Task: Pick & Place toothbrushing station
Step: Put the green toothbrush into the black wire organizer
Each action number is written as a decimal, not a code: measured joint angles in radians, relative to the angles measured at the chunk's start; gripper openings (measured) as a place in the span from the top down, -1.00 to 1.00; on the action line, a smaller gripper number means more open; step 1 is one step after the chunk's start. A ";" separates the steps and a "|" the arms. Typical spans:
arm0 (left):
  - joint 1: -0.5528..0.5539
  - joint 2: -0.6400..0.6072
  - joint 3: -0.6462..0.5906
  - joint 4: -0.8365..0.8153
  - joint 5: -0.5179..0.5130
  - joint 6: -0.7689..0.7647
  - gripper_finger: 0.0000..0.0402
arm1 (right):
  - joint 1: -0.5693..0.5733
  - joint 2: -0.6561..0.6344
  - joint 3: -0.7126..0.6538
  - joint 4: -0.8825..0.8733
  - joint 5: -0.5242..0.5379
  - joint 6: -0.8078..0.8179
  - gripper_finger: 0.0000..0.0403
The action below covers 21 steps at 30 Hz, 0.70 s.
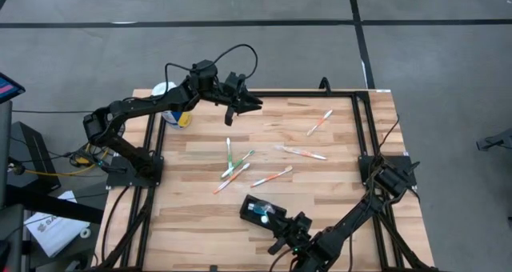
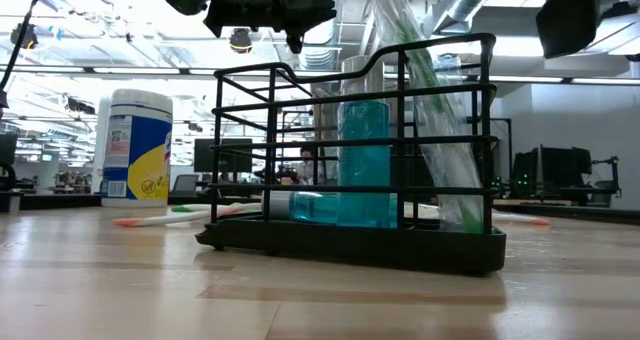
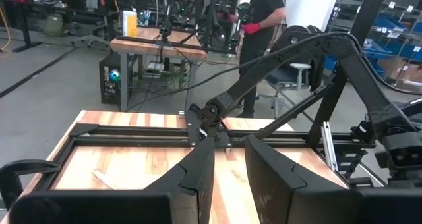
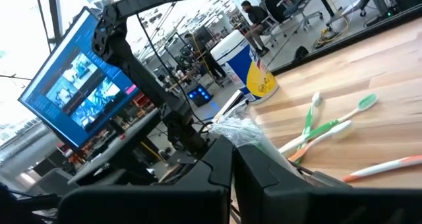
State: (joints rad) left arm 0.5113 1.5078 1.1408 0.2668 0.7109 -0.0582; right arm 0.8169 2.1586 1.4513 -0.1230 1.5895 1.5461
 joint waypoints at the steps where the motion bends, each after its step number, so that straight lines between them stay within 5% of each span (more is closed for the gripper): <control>1: -0.001 0.000 0.000 0.000 0.000 0.000 0.60 | 0.000 0.000 0.000 -0.001 -0.002 0.007 1.00; 9: -0.008 0.000 0.000 0.000 0.000 -0.001 0.60 | -0.009 -0.021 -0.003 -0.008 -0.032 0.068 0.91; 21: -0.007 0.000 0.000 0.000 0.000 -0.002 0.60 | -0.006 -0.025 -0.004 -0.006 -0.033 0.122 -0.09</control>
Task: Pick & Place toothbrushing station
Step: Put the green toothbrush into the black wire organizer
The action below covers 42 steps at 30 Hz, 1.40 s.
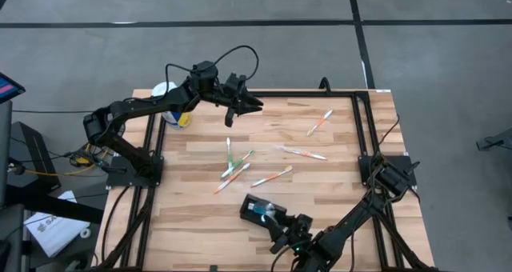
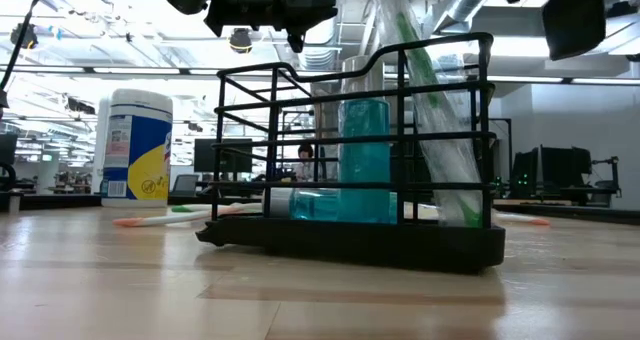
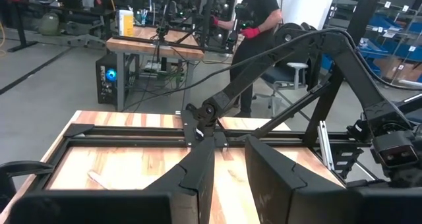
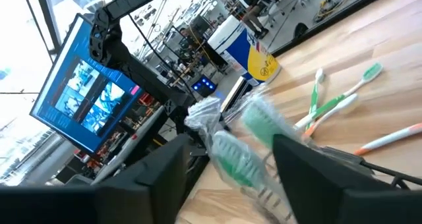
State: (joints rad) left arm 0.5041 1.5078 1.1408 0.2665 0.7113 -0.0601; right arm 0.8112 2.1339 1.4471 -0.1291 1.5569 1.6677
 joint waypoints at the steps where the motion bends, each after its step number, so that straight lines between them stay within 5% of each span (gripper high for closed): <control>1: 0.000 0.000 0.000 0.000 0.000 0.000 0.60 | 0.000 -0.005 0.000 -0.001 0.000 -0.009 -0.15; 13: 0.000 0.000 0.000 0.000 0.000 0.000 0.60 | 0.034 -0.125 -0.001 0.011 0.011 -0.154 -0.19; 23: -0.009 0.000 0.000 0.001 0.000 -0.052 0.60 | 0.039 -0.340 0.000 -0.006 0.012 -0.500 -0.15; 29: -0.032 0.000 0.000 -0.072 0.000 -0.056 0.60 | -0.070 -0.538 0.000 -0.118 0.007 -0.805 -0.15; 36: -0.070 -0.044 0.000 -0.061 0.006 -0.066 0.60 | -0.325 -0.765 0.001 -0.154 -0.340 -1.240 -0.15; 42: -0.040 -0.144 0.000 -0.063 -0.149 -0.081 0.60 | -0.550 -0.862 0.001 -0.145 -0.687 -1.474 -0.15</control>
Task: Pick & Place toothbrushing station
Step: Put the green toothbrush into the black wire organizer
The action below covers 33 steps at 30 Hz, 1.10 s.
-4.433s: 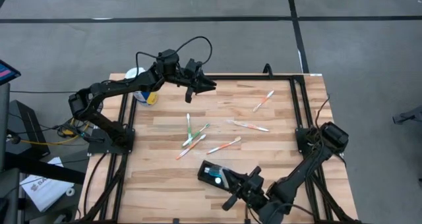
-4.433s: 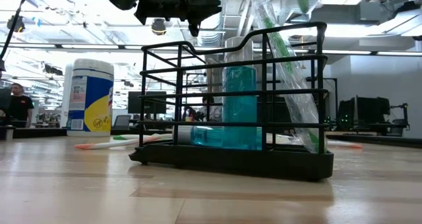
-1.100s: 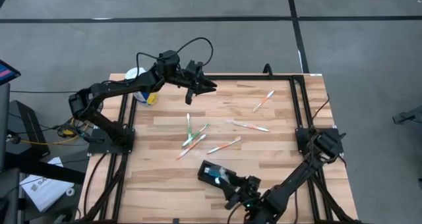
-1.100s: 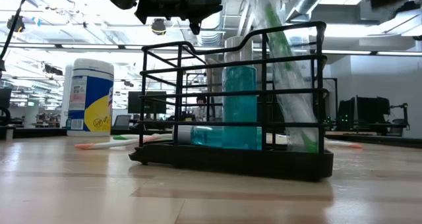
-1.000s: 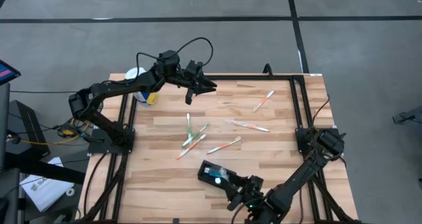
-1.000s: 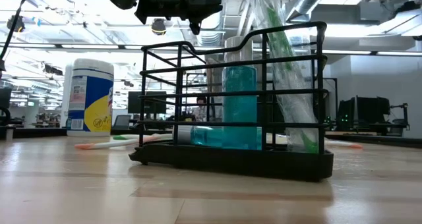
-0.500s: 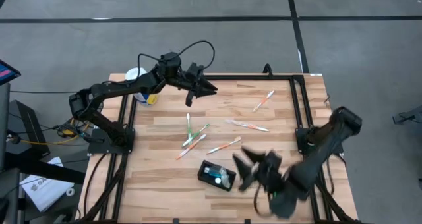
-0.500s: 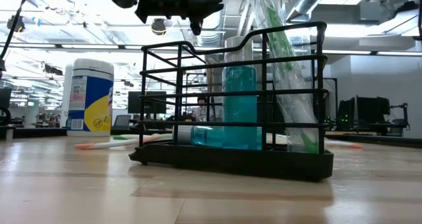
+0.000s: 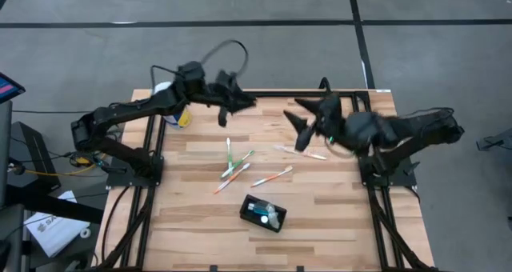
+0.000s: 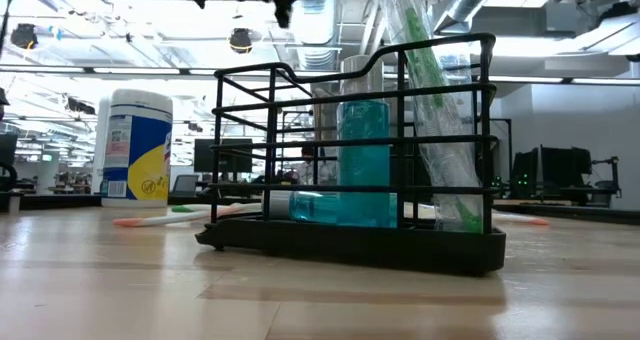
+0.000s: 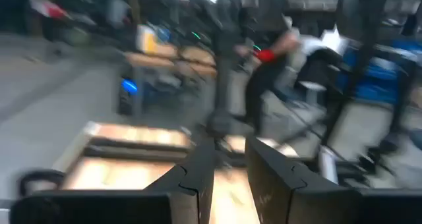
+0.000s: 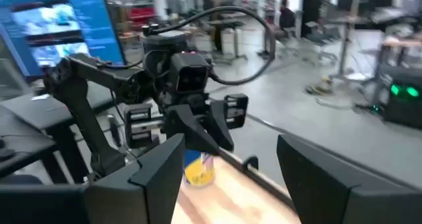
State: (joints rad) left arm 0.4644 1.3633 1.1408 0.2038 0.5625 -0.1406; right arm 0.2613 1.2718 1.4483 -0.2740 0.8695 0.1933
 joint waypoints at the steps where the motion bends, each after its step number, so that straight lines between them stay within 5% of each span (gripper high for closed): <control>1: 0.013 -0.019 0.000 0.000 -0.019 -0.010 0.60 | -0.035 -0.012 0.000 0.012 -0.059 -0.030 -0.15; 13: 0.132 -0.033 0.000 -0.155 -0.129 -0.038 0.59 | -0.382 -0.030 0.000 0.170 -0.659 -0.137 -0.15; 24: 0.126 0.091 0.000 -0.158 -0.091 0.066 0.29 | -0.528 -0.015 0.000 0.121 -0.687 -0.088 -0.15; 33: 0.117 0.138 0.000 -0.163 -0.081 0.108 0.26 | -0.591 0.002 0.000 -0.029 -0.733 -0.078 -0.15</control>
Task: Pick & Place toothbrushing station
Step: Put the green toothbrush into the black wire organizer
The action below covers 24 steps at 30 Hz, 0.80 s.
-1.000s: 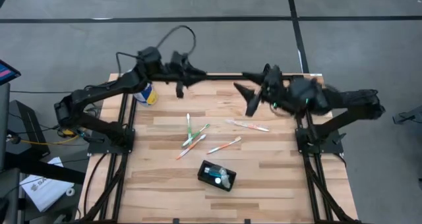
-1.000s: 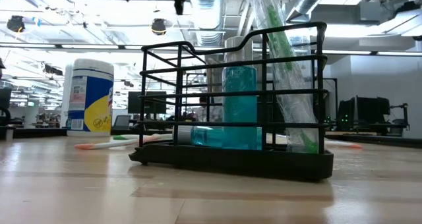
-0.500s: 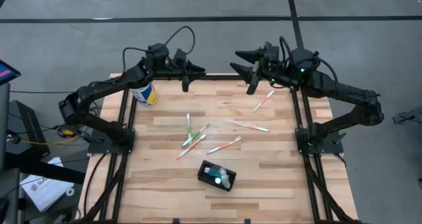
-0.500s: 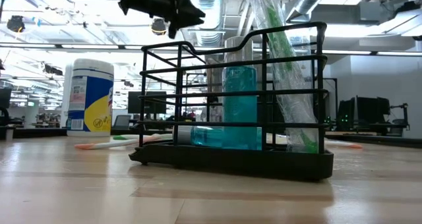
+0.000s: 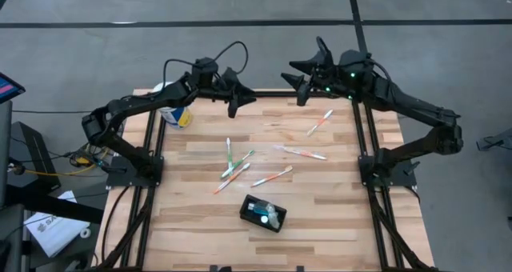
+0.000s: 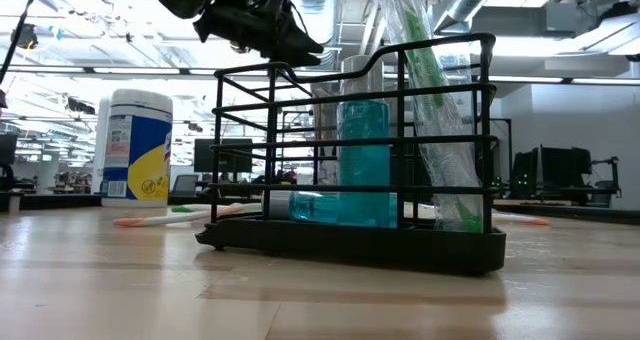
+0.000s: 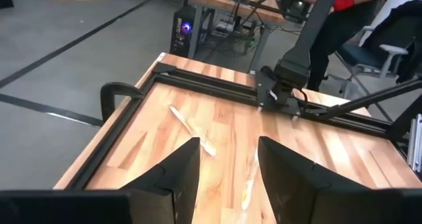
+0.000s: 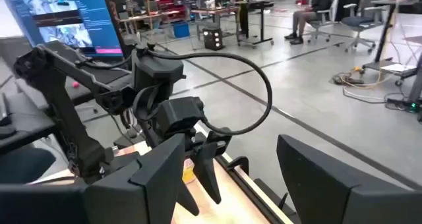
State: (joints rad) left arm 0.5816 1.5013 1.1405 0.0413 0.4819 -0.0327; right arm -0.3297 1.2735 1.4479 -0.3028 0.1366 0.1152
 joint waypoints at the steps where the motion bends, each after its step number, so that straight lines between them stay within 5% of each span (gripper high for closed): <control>1: -0.003 0.000 0.000 -0.001 -0.001 0.005 0.27 | -0.007 0.001 0.001 -0.008 -0.022 -0.013 -0.15; 12: -0.019 0.000 0.001 -0.131 -0.021 -0.101 0.36 | -0.136 0.002 0.000 -0.094 -0.297 -0.070 -0.15; 17: -0.028 0.000 0.001 -0.369 -0.114 -0.093 0.35 | -0.157 0.002 0.000 -0.093 -0.368 -0.090 -0.15; 24: -0.057 0.004 0.001 -0.471 -0.137 -0.150 0.35 | -0.165 0.001 0.000 -0.078 -0.429 -0.107 -0.15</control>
State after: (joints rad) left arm 0.5243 1.5057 1.1414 -0.4293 0.3450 -0.1828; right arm -0.4942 1.2747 1.4483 -0.3813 -0.2920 0.0082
